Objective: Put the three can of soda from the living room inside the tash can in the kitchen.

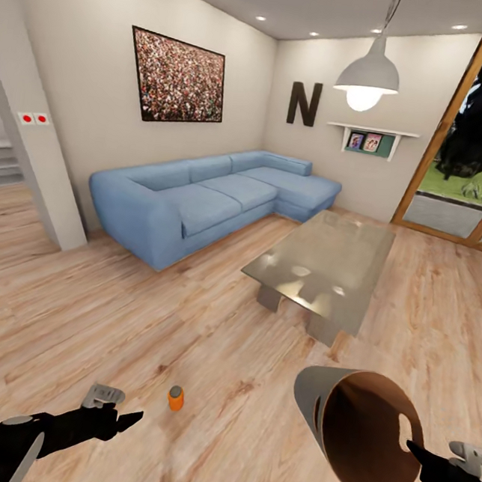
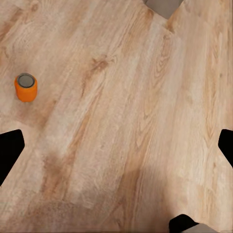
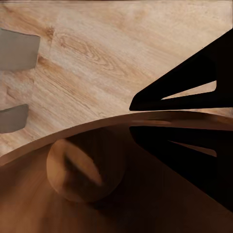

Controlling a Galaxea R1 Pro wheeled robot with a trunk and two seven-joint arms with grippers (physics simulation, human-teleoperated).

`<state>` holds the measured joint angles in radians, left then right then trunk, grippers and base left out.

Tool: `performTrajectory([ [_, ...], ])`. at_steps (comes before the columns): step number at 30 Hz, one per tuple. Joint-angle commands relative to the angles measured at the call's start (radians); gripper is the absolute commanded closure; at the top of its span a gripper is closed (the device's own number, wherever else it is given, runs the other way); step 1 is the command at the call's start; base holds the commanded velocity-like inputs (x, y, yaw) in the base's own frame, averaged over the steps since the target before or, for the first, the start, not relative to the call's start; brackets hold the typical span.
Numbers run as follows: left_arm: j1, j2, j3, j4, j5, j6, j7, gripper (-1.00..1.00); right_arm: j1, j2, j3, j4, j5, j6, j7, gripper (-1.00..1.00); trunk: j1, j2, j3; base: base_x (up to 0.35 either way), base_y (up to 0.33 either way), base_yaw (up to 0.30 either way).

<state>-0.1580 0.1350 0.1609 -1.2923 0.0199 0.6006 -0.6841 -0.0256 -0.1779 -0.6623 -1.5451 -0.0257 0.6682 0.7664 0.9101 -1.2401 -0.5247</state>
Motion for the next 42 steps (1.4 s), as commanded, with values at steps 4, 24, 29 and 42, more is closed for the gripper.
performTrajectory([
  [4,0.0,0.0,-0.001,0.003,0.0,-0.001,0.0,-1.0,0.0,-0.001,-0.001,0.001,-0.024,0.01,0.004,1.0,0.0,0.0,0.002,0.0,0.32,-0.243],
  [24,0.0,0.002,-0.002,0.004,0.0,-0.012,-0.003,-1.0,0.0,0.003,0.007,0.003,-0.012,0.004,-0.042,1.0,0.0,0.0,0.014,0.06,0.307,-0.244],
  [29,-0.001,0.001,-0.003,0.026,0.0,-0.031,-0.003,-1.0,0.0,0.005,0.005,0.003,0.019,-0.001,-0.068,1.0,0.0,0.0,0.016,0.261,0.225,-0.244],
  [42,-0.002,0.0,-0.003,0.037,0.0,-0.034,-0.003,-1.0,0.0,0.006,-0.002,0.005,0.023,-0.005,-0.074,1.0,0.0,0.0,0.024,0.294,0.146,-0.244],
])
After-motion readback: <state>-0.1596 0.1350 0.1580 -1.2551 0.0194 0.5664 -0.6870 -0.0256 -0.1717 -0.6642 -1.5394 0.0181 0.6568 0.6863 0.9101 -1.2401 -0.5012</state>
